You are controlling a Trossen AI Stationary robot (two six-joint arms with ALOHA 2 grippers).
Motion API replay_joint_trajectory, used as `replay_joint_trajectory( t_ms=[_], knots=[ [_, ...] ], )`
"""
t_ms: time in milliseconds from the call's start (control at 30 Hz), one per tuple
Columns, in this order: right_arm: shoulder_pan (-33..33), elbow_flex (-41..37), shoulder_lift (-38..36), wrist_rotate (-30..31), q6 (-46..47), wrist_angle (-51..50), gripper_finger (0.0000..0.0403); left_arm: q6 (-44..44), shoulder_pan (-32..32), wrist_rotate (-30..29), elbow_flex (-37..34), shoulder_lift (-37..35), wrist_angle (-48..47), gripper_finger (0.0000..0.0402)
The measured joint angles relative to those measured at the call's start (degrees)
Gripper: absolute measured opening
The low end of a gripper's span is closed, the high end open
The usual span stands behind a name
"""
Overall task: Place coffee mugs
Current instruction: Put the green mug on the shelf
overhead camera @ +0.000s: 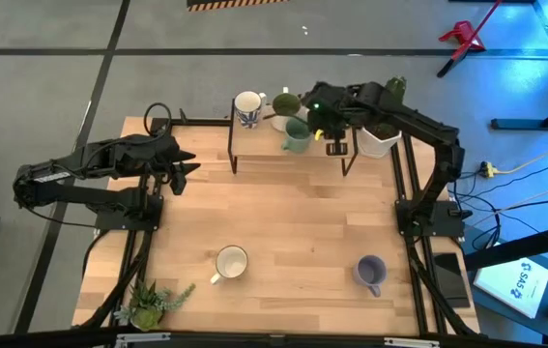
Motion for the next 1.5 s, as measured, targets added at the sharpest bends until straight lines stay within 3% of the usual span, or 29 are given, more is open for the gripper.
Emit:
replay_joint_trajectory(
  t_ms=[433,1500],
  knots=[
    [-0.02,-12.3,0.1,-4.07,-2.09,16.4,0.0121,-0.1,0.0,-0.08,0.0,0.0,0.0,0.0153],
    [0.04,-12.63,3.85,-13.49,-3.41,34.32,0.0121,-0.35,-0.02,0.0,0.0,0.0,-0.55,0.0153]
  ],
)
